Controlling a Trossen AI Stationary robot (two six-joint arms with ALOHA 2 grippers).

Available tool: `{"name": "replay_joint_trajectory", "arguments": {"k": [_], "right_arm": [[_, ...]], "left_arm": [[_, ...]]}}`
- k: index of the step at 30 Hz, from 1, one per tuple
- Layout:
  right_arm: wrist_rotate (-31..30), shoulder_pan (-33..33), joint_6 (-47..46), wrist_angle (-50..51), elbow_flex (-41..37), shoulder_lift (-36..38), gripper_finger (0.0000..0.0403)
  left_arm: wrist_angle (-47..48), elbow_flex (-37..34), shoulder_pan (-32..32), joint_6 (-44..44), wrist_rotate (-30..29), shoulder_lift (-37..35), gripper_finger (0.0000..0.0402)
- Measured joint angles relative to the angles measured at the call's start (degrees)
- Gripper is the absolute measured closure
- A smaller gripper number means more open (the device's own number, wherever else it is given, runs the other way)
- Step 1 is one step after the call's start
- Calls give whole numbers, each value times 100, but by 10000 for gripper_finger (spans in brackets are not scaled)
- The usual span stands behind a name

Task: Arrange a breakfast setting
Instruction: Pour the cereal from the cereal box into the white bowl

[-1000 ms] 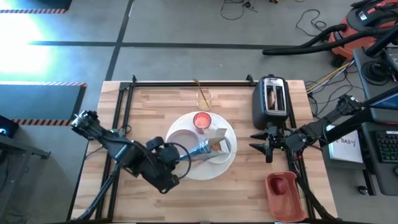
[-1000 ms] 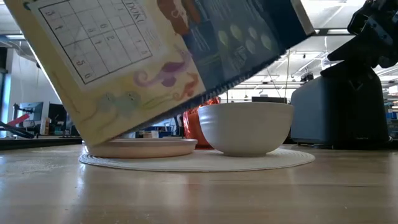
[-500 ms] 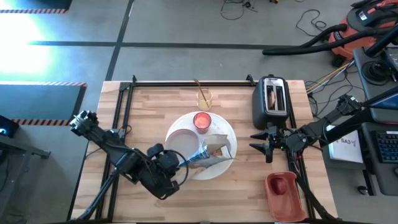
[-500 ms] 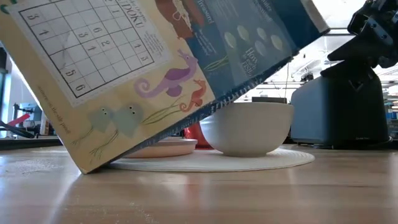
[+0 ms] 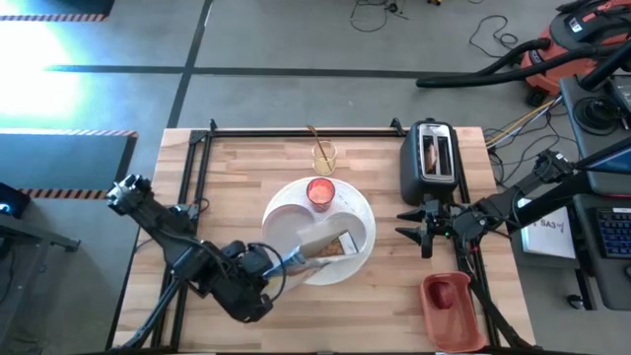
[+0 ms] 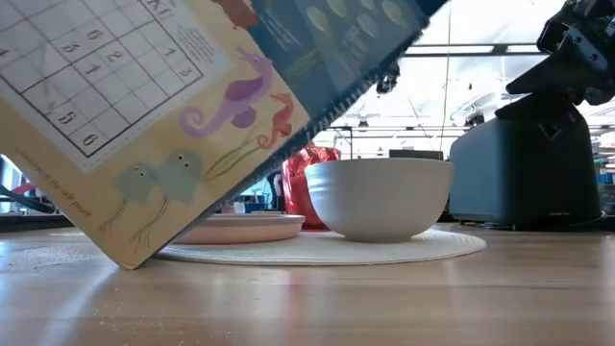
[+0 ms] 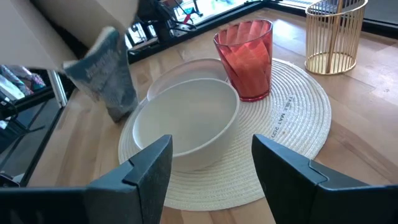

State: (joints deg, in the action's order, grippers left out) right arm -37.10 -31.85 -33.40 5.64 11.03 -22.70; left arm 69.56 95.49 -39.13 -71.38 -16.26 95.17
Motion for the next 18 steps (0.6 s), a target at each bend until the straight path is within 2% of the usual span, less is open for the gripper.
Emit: {"name": "replay_joint_trajectory", "arguments": {"k": [5,12,18], "right_arm": [[0,-1,0,0,0,0,193],[0,1,2,-1,0,0,193],[0,-1,1,-1,0,0,193]], "left_arm": [[-123,-306,-198,-37,-196,-8,401],[-80,-425,-515,-189,-1387,26,401],[-176,-686,-555,-483,-1518,3,401]]}}
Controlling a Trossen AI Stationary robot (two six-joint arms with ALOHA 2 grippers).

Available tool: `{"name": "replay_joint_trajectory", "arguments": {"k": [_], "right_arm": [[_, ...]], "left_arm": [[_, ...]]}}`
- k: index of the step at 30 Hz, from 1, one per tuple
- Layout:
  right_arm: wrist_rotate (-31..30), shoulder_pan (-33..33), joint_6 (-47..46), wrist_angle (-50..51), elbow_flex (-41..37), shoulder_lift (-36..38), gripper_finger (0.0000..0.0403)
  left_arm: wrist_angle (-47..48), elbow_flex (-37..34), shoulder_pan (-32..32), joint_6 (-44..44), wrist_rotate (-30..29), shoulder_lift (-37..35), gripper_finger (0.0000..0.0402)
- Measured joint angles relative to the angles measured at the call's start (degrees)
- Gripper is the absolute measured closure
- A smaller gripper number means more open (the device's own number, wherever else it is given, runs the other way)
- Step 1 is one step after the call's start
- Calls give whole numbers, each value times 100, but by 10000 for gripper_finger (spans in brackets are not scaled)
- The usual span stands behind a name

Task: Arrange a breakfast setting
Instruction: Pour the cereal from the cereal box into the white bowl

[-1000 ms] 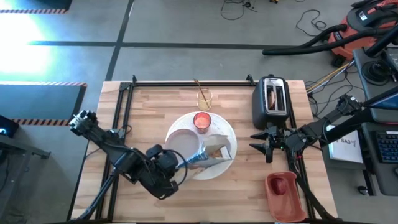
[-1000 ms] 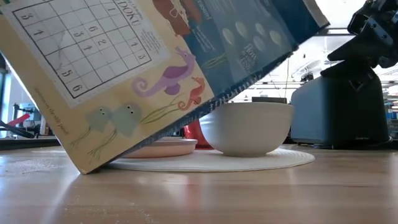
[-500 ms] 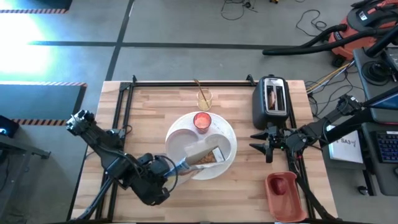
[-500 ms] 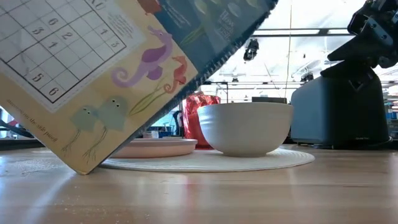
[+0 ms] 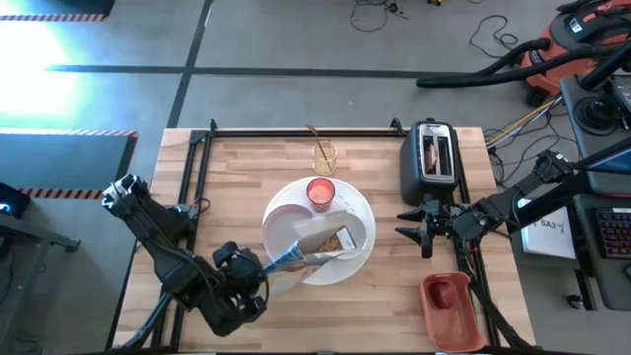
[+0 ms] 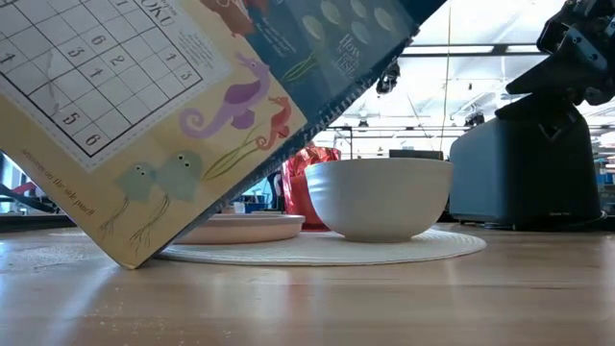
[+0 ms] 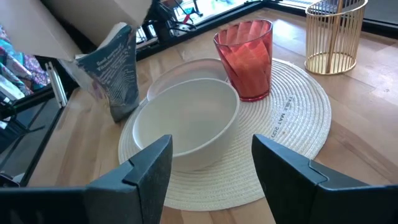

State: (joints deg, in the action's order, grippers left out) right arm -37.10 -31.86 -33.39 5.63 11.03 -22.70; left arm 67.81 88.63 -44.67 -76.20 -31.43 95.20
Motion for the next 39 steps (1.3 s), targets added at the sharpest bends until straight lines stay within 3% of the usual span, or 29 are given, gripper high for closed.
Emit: {"name": "replay_joint_trajectory", "arguments": {"k": [13,22,39], "right_arm": [[0,0,0,0,0,0,193],[0,0,0,0,0,0,193],[0,2,-2,0,0,0,193]], "left_arm": [[259,-135,-123,-338,240,-1,402],[279,-122,-52,183,215,5,402],[263,-176,31,99,160,46,402]]}}
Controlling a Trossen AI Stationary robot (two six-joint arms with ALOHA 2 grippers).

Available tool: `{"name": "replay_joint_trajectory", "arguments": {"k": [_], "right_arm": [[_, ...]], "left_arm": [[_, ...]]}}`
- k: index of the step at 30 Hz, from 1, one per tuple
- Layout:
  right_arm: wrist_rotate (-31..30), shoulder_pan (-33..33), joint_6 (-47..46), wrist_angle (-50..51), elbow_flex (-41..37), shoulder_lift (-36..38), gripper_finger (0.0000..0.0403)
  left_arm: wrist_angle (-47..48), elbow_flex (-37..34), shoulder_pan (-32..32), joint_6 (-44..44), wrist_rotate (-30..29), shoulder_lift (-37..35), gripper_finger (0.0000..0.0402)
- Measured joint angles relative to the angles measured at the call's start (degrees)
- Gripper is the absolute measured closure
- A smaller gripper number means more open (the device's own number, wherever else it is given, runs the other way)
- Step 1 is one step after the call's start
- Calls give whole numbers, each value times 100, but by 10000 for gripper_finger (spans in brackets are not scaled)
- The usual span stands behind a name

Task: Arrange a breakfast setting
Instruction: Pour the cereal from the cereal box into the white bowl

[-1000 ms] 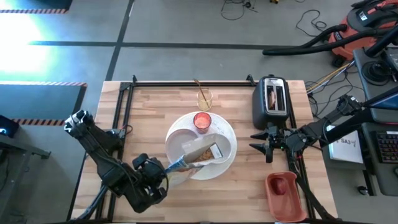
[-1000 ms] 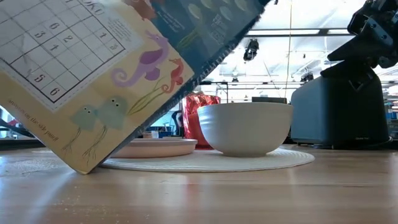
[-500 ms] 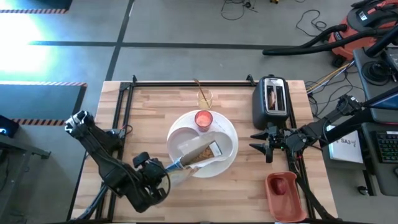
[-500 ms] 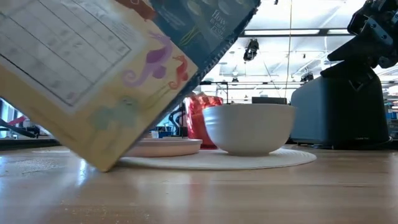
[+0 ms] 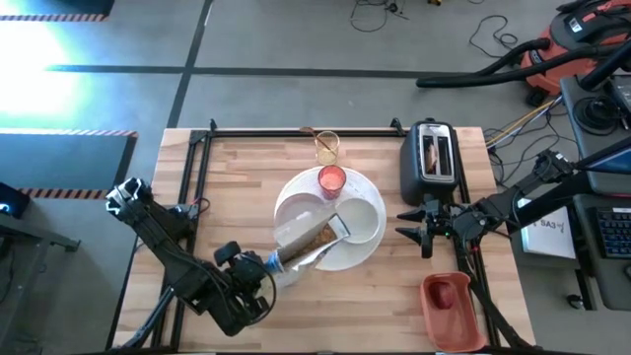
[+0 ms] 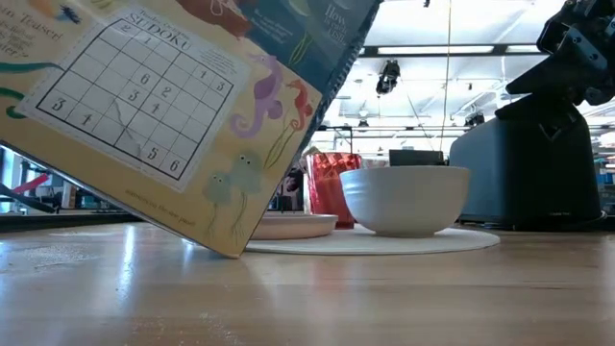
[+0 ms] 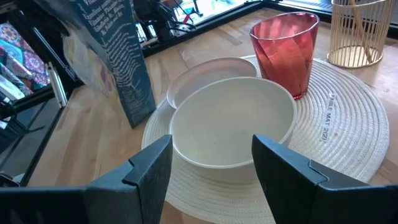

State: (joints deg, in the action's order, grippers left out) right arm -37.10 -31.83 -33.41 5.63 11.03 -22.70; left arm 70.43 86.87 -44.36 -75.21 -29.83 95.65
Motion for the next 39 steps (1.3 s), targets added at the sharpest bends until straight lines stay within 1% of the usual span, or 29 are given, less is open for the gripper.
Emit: {"name": "replay_joint_trajectory", "arguments": {"k": [3,10,19,28,33,37,39], "right_arm": [[0,-2,2,0,0,0,193],[0,-2,1,2,0,2,193],[-14,0,107,-53,0,0,193],[-4,-2,-2,-45,0,0,193],[-618,13,-13,-450,1,9,193],[-1528,13,-78,-512,180,-7,193],[-1726,20,-361,-507,253,-29,193]], "left_arm": [[20,24,-28,-130,237,-4,401],[21,214,-53,-97,413,9,401],[9,229,-63,-31,422,5,401],[2,232,-61,-29,387,0,401],[-14,232,-52,-59,379,-2,401],[-44,232,-52,-189,383,-4,402],[-64,232,-52,-202,385,-6,402]]}}
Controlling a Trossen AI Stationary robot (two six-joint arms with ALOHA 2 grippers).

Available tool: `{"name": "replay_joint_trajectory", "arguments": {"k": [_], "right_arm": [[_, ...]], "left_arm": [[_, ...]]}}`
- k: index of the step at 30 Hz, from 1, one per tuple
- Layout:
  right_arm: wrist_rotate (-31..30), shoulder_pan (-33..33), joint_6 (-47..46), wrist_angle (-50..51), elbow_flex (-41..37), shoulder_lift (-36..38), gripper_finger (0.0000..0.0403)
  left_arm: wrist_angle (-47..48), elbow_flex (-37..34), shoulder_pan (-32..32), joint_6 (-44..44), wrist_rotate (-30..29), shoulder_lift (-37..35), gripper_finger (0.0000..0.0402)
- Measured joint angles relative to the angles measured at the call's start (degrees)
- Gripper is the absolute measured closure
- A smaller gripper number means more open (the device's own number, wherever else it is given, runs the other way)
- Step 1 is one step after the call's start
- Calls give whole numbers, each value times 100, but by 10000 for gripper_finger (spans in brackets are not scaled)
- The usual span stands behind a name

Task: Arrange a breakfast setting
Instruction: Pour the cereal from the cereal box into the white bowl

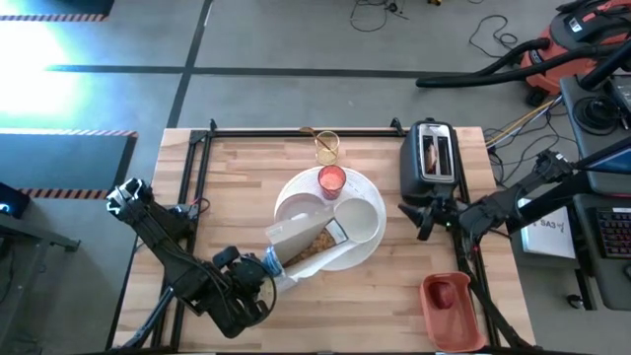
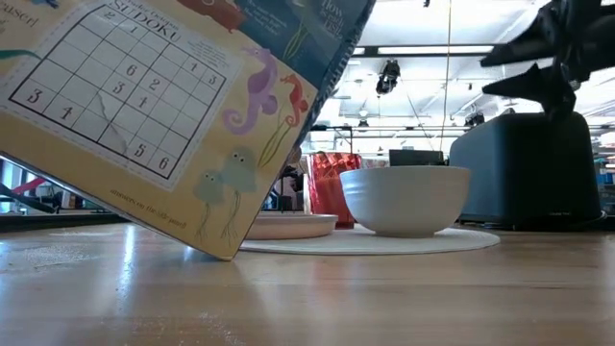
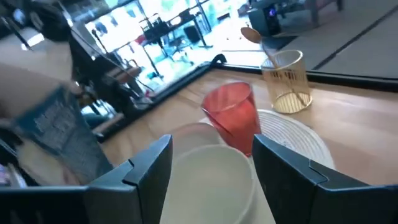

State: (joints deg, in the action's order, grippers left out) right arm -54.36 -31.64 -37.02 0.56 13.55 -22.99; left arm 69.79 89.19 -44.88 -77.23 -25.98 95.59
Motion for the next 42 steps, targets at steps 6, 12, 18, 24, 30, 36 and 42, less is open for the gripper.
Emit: {"name": "replay_joint_trajectory", "arguments": {"k": [6,12,18,24,30,36,42], "right_arm": [[163,-1,-204,-3,268,-137,193],[284,7,-286,-8,560,-387,193],[202,9,-239,-9,854,-741,193],[1004,9,-229,-238,1109,-1302,193],[1692,9,764,-781,1123,-2260,193],[1869,35,1106,-1844,1043,-3407,207],[2460,252,2136,-3962,1047,-4604,229]], "left_arm": [[-19,0,15,13,0,-4,402],[-21,0,20,39,2,-7,402],[-23,0,20,28,4,-7,402],[-32,0,37,24,7,-7,402],[-34,0,46,11,7,-7,402],[-40,3,46,0,7,-7,402],[-77,4,46,-2,9,-7,402]]}}
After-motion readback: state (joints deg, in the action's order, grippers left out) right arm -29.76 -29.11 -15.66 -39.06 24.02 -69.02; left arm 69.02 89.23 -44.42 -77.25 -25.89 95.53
